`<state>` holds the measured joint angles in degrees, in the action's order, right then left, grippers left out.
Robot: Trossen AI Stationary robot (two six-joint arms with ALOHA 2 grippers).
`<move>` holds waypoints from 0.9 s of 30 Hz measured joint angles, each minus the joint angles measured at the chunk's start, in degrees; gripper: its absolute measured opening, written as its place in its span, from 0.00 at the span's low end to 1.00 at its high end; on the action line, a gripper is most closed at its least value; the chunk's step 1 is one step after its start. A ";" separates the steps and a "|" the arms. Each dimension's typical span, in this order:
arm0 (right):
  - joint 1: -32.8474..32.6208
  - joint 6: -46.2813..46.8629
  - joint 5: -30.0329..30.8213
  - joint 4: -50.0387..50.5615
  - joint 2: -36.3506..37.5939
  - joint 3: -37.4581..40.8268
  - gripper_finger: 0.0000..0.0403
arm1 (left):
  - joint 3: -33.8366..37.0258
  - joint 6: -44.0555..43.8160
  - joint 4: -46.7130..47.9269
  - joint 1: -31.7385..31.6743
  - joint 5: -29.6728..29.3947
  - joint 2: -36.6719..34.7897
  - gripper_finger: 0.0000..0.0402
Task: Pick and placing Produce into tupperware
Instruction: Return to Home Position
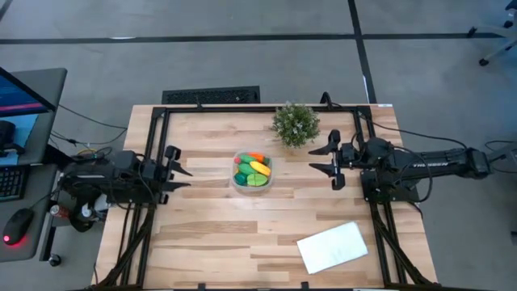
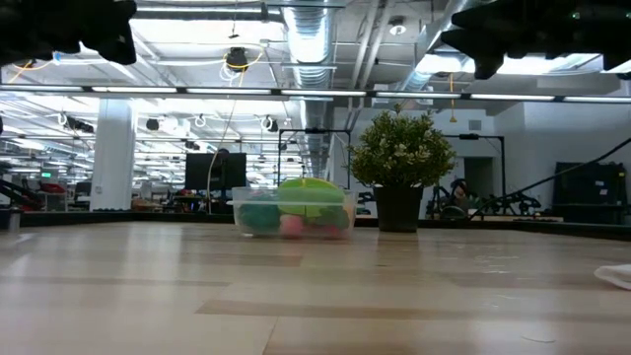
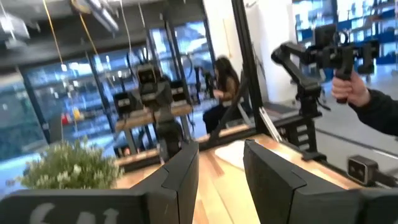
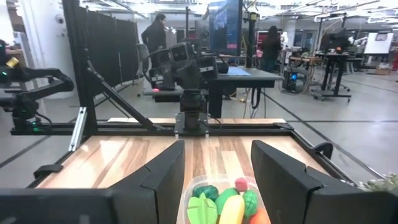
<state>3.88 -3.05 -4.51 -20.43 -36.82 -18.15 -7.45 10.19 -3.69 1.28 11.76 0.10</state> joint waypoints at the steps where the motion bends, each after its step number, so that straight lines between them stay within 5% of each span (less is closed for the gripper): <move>1: -0.25 0.00 -0.01 -0.02 0.00 0.00 0.44 | 1.24 0.22 -2.71 0.00 0.19 0.00 0.29; 6: -1.06 0.02 -0.12 0.00 0.00 0.00 0.44 | 6.72 1.05 -11.46 0.00 -1.51 0.00 0.29; 14: -1.11 0.11 0.00 -0.60 -0.02 0.68 0.44 | 6.83 1.55 -12.85 -0.30 -0.49 0.11 0.29; 21: -1.11 1.16 0.02 -0.76 -0.02 0.68 0.44 | 6.87 0.43 -10.89 -0.52 -8.85 0.13 0.29; 27: -1.11 1.57 0.02 -1.04 -0.02 0.68 0.44 | 6.89 -3.86 -12.34 -6.22 -3.87 0.11 0.29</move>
<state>2.76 -1.48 -4.49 -21.46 -36.84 -17.47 -0.56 6.33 -16.03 -4.94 7.89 0.21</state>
